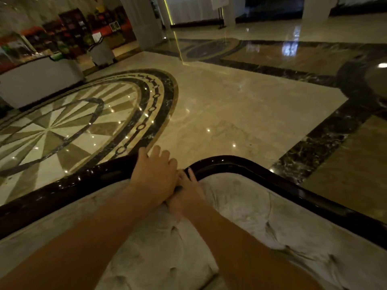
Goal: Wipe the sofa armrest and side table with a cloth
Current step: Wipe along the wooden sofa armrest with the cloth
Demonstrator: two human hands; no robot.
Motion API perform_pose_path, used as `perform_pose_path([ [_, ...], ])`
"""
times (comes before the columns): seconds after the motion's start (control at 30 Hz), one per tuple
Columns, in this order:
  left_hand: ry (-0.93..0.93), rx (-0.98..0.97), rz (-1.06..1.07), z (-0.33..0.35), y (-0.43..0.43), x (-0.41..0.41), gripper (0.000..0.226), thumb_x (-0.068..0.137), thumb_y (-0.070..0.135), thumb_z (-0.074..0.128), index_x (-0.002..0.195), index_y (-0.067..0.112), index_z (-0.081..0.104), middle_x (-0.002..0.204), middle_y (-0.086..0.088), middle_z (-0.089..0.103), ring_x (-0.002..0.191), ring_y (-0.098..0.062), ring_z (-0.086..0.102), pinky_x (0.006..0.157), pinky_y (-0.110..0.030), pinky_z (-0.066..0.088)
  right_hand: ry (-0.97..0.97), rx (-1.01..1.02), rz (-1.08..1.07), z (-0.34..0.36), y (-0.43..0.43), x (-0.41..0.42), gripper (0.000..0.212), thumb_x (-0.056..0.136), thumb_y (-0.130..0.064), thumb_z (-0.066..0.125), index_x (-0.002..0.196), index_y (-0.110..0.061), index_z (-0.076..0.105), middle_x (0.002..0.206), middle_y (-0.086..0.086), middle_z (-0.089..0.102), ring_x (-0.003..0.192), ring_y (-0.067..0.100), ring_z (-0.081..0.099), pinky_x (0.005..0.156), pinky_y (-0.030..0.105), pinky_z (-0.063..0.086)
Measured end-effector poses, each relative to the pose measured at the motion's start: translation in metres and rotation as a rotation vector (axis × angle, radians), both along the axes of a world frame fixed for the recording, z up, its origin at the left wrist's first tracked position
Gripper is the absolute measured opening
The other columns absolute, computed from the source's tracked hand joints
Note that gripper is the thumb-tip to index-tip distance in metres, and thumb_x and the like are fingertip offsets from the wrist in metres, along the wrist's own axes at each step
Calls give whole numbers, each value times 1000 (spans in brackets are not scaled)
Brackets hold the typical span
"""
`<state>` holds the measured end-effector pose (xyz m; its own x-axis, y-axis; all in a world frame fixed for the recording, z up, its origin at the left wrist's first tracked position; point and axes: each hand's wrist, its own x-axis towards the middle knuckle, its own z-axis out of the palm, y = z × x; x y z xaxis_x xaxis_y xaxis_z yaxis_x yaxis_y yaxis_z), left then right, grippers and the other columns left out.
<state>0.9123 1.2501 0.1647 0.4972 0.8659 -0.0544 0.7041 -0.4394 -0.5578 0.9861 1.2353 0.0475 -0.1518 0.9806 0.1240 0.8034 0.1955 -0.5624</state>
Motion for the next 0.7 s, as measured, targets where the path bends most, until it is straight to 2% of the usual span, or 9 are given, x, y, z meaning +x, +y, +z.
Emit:
perform_pose_path([
  [0.07, 42, -110, 29, -30, -4, 23, 50, 96, 52, 36, 126, 15, 52, 123, -9, 57, 115, -31, 47, 100, -47, 34, -208, 68, 32, -7, 7, 40, 56, 97, -38, 35, 150, -19, 36, 153, 7, 41, 144, 31, 29, 125, 51, 6],
  [0.1, -29, -127, 94, -40, -2, 23, 48, 98, 50, 33, 126, 14, 50, 120, -9, 59, 110, -30, 51, 95, -44, 38, -261, 112, 19, -9, 13, 53, 56, 96, -35, 38, 149, -18, 36, 153, 8, 41, 142, 33, 32, 124, 51, 9],
  [0.13, -112, -169, 114, -72, 8, 68, 48, 100, 50, 28, 125, 14, 48, 117, -9, 60, 106, -29, 54, 89, -41, 42, -293, 92, -55, -36, 18, 108, 51, 96, -33, 39, 144, -16, 40, 149, 10, 44, 138, 34, 37, 122, 50, 13],
  [0.23, -313, -266, 223, -96, 25, 69, 53, 98, 55, 18, 120, 17, 47, 112, -10, 62, 96, -30, 60, 84, -42, 49, -257, 100, -248, -38, 22, 162, 41, 101, -37, 33, 130, -14, 53, 133, 10, 58, 123, 33, 51, 116, 50, 25],
  [0.3, -381, -318, 197, -116, 27, 99, 54, 98, 55, 20, 137, 21, 33, 118, -13, 59, 99, -33, 59, 86, -45, 48, -292, 80, -350, -46, 9, 208, 42, 103, -37, 32, 130, -14, 54, 130, 10, 61, 120, 34, 54, 115, 50, 28],
  [0.4, -347, -197, 164, -124, 26, 105, 62, 97, 54, 26, 151, 26, 9, 133, -15, 48, 111, -37, 51, 90, -49, 43, -254, 12, -396, -52, -4, 220, 43, 105, -38, 28, 134, -15, 50, 131, 8, 60, 122, 31, 53, 118, 49, 26],
  [0.5, -316, -93, 40, -126, 26, 121, 60, 96, 56, 25, 150, 33, 13, 139, -15, 45, 121, -40, 44, 101, -57, 34, -230, -80, -410, -73, -35, 221, 46, 105, -39, 21, 136, -16, 47, 133, 6, 58, 126, 27, 50, 120, 46, 23],
  [0.6, -263, -192, -205, -142, 16, 178, 56, 94, 61, 26, 145, 39, 25, 142, -11, 45, 128, -41, 38, 108, -64, 21, -304, -140, -505, -97, -95, 268, 50, 103, -41, 16, 132, -19, 50, 126, 3, 61, 121, 26, 53, 120, 46, 26],
  [0.7, -175, -269, -376, -168, -19, 228, 50, 96, 55, 29, 141, 34, 36, 138, -10, 52, 126, -41, 42, 109, -66, 16, -431, -212, -551, -102, -147, 300, 56, 101, -43, 11, 127, -18, 54, 117, 5, 64, 113, 29, 57, 119, 49, 30],
])
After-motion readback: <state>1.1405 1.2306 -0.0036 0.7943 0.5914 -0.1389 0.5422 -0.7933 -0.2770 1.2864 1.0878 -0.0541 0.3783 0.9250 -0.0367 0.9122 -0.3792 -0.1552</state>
